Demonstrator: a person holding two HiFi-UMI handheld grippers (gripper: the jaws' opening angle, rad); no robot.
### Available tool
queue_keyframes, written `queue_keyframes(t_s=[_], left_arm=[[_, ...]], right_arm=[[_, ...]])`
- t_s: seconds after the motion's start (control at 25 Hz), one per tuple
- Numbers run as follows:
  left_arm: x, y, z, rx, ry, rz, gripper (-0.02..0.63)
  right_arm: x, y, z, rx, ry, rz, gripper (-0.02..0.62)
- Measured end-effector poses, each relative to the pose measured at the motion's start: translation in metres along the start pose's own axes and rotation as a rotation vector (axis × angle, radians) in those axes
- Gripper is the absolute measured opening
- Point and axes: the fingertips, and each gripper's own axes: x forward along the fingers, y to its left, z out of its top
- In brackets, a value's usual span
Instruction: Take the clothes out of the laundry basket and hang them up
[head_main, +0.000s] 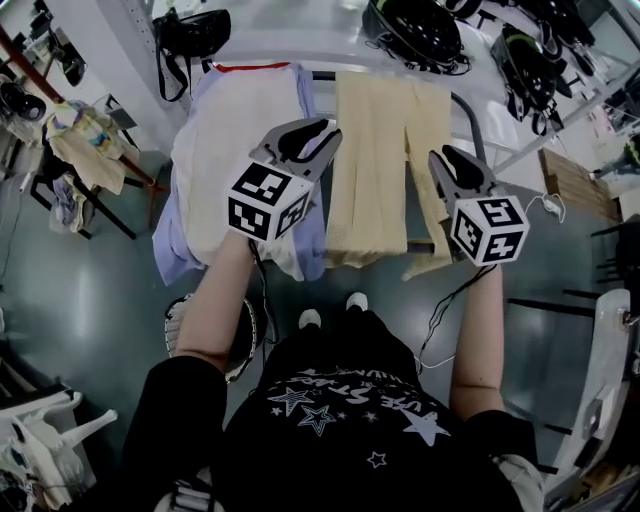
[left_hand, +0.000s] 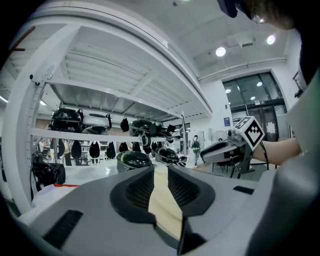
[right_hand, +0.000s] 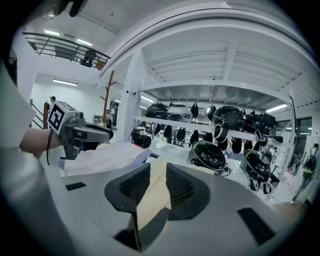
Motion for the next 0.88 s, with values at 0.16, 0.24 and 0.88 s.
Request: queue_keyframes(t_s=[0.16,0.24,0.88], left_arm=[[-0.007,-0.010,-0.025,0.037,0.048,0.011,0.070],[-0.012,-0.013,-0.036,0.032,0.071,0.023,0.061],[-0.066,-0.110,-0.057,-0.023,0.106,0.141,0.018]], right_arm=[[-0.005,0.012,-0.023,0.036,0.014,0.009,0.066],[-0.005,0.015,-0.031,0.046,0.022,0.015,0.048],[-0.088,0.034,-0.079,0.114,-0.009,0.062,0.011]])
